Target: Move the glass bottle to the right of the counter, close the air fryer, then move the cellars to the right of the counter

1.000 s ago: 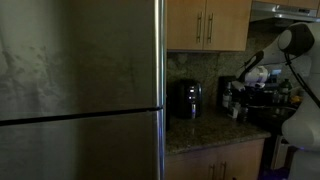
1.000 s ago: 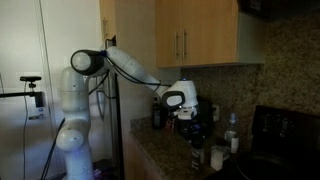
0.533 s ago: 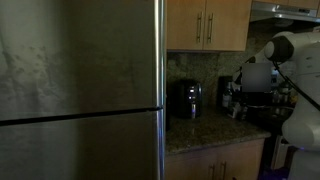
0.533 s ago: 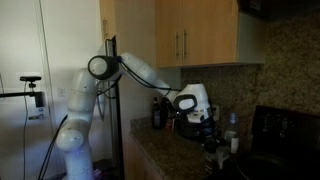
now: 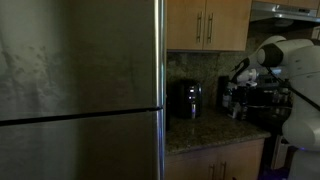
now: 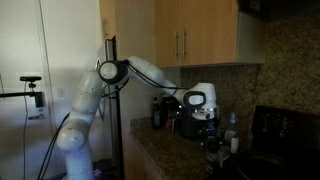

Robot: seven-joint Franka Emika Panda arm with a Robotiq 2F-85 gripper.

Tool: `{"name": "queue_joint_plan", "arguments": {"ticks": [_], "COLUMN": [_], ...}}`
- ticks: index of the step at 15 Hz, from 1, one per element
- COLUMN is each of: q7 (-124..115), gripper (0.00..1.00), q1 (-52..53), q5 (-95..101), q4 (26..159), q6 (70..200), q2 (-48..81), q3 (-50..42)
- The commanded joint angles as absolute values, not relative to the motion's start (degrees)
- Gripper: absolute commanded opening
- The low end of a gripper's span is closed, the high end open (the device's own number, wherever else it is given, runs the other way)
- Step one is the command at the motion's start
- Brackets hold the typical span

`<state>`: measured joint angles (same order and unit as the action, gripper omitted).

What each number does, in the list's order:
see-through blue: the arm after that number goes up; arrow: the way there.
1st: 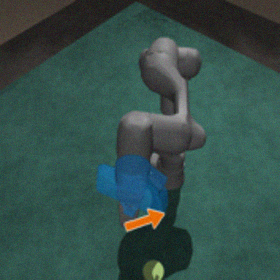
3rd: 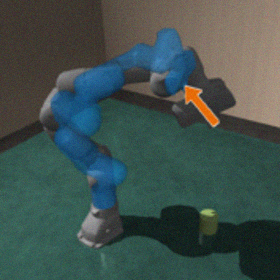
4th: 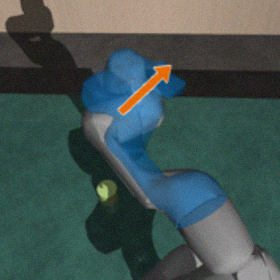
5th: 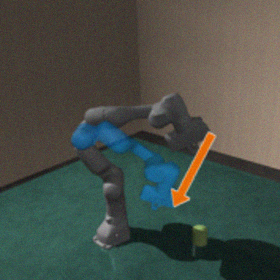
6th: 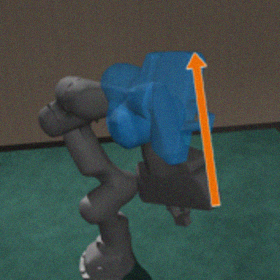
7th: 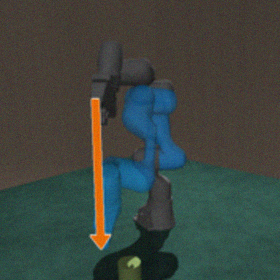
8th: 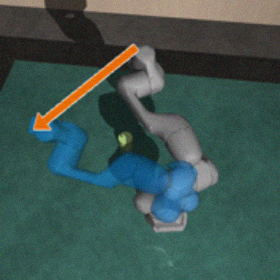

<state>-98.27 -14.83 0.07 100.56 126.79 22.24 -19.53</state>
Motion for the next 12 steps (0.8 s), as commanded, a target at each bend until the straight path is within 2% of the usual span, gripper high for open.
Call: {"name": "queue_joint_plan", "arguments": {"ticks": [1,5,11,12], "q7": [-100.1,-104.0,-89.6,-94.1], "gripper": [1.0,1.0,1.0,1.0], "q1": [-14.6,-14.1,-15.7,-15.5], "q5": [1.0,2.7,-4.1,-1.7], "q4": [97.5,99.5,114.5,105.7], "q6": [122.8,127.2,131.9,128.5], "q2": [22.0,16.6,-2.1,5.9], "q3": [-20.4,-21.7,-18.8,-19.4]}}
